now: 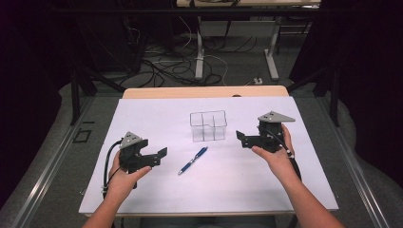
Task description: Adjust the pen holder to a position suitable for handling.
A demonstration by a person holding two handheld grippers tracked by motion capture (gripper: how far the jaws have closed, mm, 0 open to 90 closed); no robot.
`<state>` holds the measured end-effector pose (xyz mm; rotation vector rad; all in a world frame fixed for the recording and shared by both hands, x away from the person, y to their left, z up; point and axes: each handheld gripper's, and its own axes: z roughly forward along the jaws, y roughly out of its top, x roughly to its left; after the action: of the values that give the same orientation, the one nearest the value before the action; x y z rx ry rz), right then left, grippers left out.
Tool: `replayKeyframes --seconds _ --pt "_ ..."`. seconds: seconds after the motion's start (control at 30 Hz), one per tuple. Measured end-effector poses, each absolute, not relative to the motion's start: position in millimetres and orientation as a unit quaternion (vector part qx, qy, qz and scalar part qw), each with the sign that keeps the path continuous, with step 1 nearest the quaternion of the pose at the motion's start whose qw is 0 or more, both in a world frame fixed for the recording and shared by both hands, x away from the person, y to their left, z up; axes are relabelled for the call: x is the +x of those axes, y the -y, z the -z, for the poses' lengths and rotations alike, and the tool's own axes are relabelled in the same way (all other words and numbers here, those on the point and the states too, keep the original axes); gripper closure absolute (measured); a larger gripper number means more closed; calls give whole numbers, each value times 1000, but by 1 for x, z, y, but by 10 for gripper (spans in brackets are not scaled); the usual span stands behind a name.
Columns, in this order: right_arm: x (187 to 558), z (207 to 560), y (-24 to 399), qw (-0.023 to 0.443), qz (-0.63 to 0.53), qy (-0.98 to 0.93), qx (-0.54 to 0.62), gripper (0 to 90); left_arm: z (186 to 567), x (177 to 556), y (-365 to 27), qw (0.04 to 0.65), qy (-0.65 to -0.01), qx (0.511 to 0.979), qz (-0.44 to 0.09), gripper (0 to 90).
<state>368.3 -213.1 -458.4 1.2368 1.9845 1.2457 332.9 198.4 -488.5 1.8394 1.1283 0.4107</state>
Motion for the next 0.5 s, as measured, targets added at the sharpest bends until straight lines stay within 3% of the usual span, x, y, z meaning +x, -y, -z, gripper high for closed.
replayKeyframes --seconds 0.5 --pt "361 465 217 251 -452 -734 441 0 486 342 -177 438 -445 766 -156 196"
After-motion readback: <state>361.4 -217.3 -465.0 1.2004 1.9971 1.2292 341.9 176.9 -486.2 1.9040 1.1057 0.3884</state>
